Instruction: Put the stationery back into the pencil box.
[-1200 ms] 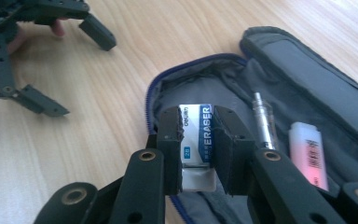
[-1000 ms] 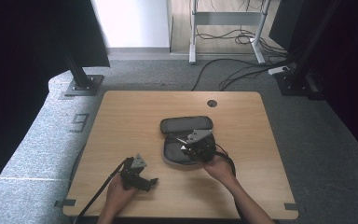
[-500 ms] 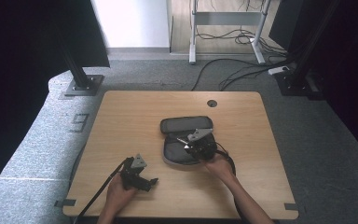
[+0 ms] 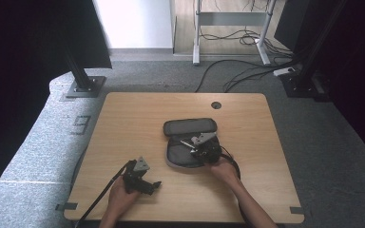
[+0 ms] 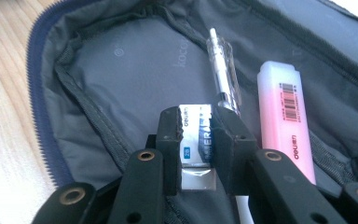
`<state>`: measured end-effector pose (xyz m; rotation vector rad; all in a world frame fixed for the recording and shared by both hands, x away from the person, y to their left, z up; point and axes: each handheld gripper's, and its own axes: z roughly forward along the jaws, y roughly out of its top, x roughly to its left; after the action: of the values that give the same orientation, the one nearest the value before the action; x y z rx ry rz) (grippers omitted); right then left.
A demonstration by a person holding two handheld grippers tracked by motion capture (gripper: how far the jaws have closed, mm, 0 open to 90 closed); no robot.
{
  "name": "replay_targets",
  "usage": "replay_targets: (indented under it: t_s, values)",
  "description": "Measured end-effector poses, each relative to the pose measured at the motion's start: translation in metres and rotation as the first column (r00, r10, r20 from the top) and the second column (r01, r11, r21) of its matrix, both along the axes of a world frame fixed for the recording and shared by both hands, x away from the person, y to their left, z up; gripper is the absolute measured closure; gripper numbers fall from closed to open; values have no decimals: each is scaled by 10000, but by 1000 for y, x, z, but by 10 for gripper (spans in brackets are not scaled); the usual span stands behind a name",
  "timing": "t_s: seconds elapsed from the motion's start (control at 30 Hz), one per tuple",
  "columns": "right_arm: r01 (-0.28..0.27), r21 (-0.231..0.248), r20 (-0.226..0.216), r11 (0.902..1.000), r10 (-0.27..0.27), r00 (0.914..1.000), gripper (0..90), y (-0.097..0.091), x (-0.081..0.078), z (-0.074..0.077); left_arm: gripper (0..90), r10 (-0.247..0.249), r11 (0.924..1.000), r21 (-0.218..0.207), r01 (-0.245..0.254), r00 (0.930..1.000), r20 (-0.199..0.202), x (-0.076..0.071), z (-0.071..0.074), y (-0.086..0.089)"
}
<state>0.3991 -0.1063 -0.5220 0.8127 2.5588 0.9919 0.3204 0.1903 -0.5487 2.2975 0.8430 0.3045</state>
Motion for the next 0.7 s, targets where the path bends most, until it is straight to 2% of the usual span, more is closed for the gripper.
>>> replay_targets:
  t_s: [0.17,0.43,0.63,0.7]
  values:
    - [97,83,-23,9999,-97,10000,658,-2,1,-2,0,-1,10000,-1,1,10000,-1,0,0,0]
    - [139,135,148,9998,-141,9998,577,-3,-1,6,0,0,10000,-3,0,10000,0,0,0,0]
    - [-24,-53,93,10000,25,10000,453,0,-4,9,0,-2,10000,0,2,10000,0,0,0,0]
    - [-195,-183,-54,9996,194,9998,403,2,-4,10,0,-2,10000,0,2,10000,1,0,0,0]
